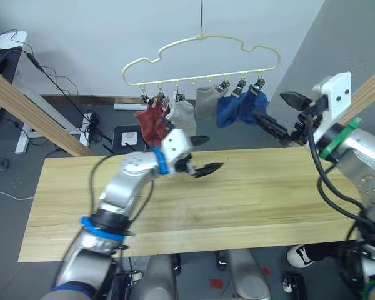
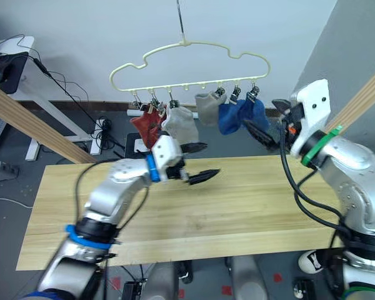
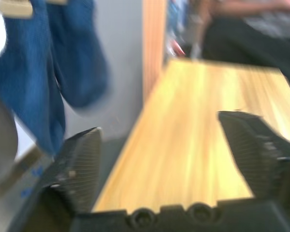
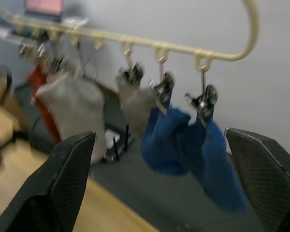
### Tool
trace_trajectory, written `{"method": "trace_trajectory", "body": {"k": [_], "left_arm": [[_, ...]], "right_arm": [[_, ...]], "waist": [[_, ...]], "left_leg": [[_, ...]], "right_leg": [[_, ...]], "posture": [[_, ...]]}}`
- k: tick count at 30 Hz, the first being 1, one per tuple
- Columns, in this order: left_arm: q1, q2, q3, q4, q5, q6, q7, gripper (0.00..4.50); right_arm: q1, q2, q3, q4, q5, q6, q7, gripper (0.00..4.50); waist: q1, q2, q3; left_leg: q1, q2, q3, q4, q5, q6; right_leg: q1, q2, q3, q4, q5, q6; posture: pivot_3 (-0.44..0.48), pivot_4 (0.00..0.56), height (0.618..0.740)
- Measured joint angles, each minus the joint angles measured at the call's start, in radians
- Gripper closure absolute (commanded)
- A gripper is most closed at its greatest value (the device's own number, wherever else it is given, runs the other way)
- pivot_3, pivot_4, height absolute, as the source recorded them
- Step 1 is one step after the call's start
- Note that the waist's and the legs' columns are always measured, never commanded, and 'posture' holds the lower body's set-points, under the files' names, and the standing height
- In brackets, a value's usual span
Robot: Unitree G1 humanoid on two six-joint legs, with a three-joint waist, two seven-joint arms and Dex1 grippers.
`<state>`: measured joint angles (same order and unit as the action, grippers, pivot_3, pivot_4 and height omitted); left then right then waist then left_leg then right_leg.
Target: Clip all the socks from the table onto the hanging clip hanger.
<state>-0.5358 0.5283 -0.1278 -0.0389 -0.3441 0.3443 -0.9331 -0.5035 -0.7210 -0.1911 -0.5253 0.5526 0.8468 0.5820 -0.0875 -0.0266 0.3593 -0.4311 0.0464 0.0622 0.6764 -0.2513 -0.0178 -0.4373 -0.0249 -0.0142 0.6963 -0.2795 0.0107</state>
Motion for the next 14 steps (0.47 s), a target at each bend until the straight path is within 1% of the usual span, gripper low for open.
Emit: {"method": "trace_trajectory", "body": {"k": [4, 7, 12, 14], "left_arm": [[0.070, 0.182, 0.062, -0.032, 0.029, -0.003, -0.039, 0.04], [0.133, 0.277, 0.106, -0.011, 0.077, -0.018, -0.038, 0.04], [0.130, 0.337, 0.176, 0.019, 0.065, 0.009, -0.059, 0.04], [0.109, 0.345, 0.206, 0.053, 0.053, 0.027, -0.059, 0.04]], "right_arm": [[0.058, -0.123, 0.022, 0.032, -0.014, -0.095, 0.162, 0.00], [0.100, -0.178, 0.017, 0.104, -0.053, -0.204, 0.247, 0.00], [0.103, -0.182, 0.005, 0.156, -0.059, -0.276, 0.301, 0.00], [0.102, -0.183, -0.011, 0.178, -0.060, -0.299, 0.310, 0.00]], "waist": [[0.002, 0.000, -0.002], [0.007, -0.001, -0.005], [0.015, -0.004, -0.013], [0.022, -0.004, -0.020]], "left_leg": [[0.000, 0.000, -0.001, 0.002, 0.000, 0.001], [0.000, 0.000, -0.001, 0.002, 0.000, 0.001], [-0.001, 0.000, -0.001, 0.003, 0.001, 0.000], [-0.001, 0.000, -0.001, 0.003, 0.001, 0.000]], "right_leg": [[0.001, 0.000, 0.000, 0.001, 0.000, 0.000], [0.001, 0.000, 0.000, 0.001, 0.000, 0.000], [0.000, 0.000, -0.002, 0.001, 0.001, -0.001], [0.000, 0.000, -0.002, 0.001, 0.001, -0.001]], "posture": [[-0.121, 0.271, 0.740], [-0.116, 0.258, 0.740], [-0.091, 0.223, 0.740], [-0.090, 0.214, 0.740]]}}
